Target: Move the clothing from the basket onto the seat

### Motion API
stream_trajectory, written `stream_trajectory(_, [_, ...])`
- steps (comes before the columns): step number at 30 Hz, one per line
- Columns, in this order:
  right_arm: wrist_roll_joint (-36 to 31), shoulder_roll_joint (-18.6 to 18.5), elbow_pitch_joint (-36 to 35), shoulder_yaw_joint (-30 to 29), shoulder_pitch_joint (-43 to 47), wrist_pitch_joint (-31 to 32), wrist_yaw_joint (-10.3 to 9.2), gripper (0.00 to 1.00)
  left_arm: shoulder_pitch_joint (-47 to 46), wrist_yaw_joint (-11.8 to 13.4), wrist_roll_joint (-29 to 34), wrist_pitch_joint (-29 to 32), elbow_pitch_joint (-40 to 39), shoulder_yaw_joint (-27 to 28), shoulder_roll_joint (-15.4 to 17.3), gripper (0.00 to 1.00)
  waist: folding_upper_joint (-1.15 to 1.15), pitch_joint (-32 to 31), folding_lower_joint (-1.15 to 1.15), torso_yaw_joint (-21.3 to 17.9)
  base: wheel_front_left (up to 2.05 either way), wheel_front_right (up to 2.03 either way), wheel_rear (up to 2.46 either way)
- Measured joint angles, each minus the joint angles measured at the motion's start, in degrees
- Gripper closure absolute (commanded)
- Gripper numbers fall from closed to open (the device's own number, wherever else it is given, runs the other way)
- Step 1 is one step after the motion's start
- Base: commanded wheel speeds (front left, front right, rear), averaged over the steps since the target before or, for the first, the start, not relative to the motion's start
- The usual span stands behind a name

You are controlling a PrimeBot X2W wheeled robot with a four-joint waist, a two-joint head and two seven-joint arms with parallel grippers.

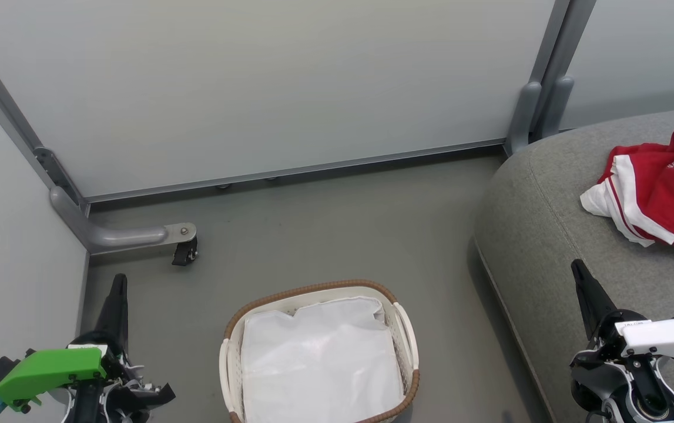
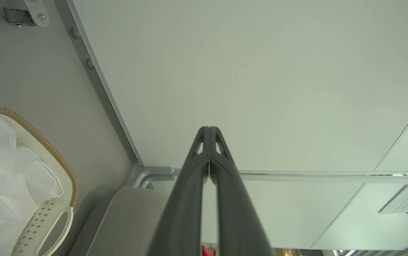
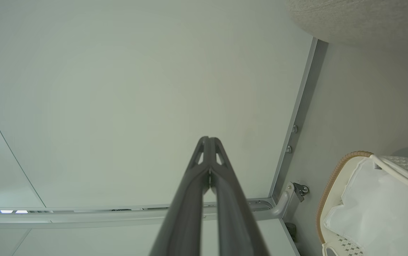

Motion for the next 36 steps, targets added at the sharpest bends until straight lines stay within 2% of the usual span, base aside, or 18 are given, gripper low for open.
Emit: stream_trajectory(36, [0.0,0.0,0.0,0.0,0.0,0.0,0.0,1.0,0.0,0.0,0.0,0.0,-0.01,0.0,0.0,1.0,0.0,0.0,0.0,0.0,0.0,0.0,0.0])
